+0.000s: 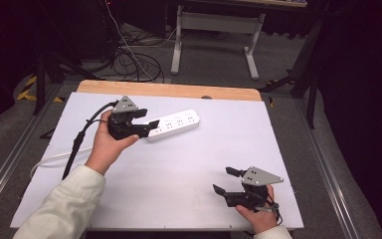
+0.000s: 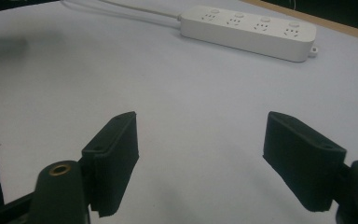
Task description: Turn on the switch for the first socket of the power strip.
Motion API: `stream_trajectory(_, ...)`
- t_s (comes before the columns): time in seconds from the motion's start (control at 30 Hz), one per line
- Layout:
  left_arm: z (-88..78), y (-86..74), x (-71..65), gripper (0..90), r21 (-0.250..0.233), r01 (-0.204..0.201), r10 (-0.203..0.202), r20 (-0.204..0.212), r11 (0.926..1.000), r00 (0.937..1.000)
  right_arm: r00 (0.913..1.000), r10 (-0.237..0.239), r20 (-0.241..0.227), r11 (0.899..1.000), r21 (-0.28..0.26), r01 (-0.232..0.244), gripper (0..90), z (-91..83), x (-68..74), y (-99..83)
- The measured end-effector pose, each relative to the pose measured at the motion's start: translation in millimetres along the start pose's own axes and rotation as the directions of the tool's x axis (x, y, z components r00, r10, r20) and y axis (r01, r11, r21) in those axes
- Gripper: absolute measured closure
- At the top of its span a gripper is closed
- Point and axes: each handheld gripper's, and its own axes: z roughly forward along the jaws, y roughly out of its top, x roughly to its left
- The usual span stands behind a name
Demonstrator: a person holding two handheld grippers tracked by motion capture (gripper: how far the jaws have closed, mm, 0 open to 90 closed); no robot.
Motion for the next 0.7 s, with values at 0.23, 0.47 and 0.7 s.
stream_trajectory(0.23, -33.6, -6.7, -9.4, 30.6, -0.033, -0.03, 0.031, 0.029, 0.999, 0.9991, 1.0, 0.009, 0.003, 1.0, -0.008, -0.009, 26.9, -0.9, -1.1, 0.0)
stream_trajectory(0.47, -63.0, -22.8, -19.2, 26.9, -0.07, -0.042, 0.046, 0.051, 0.9966, 0.9976, 0.9999, 0.016, -0.001, 1.0, -0.016, -0.016, 26.9, -1.6, -1.6, 0.2)
stream_trajectory(0.7, -84.4, -43.1, -24.0, 23.5, -0.089, -0.057, 0.064, 0.07, 0.9944, 0.9955, 0.9999, 0.017, -0.001, 1.0, -0.016, -0.017, 26.9, -1.8, -1.3, 0.5)
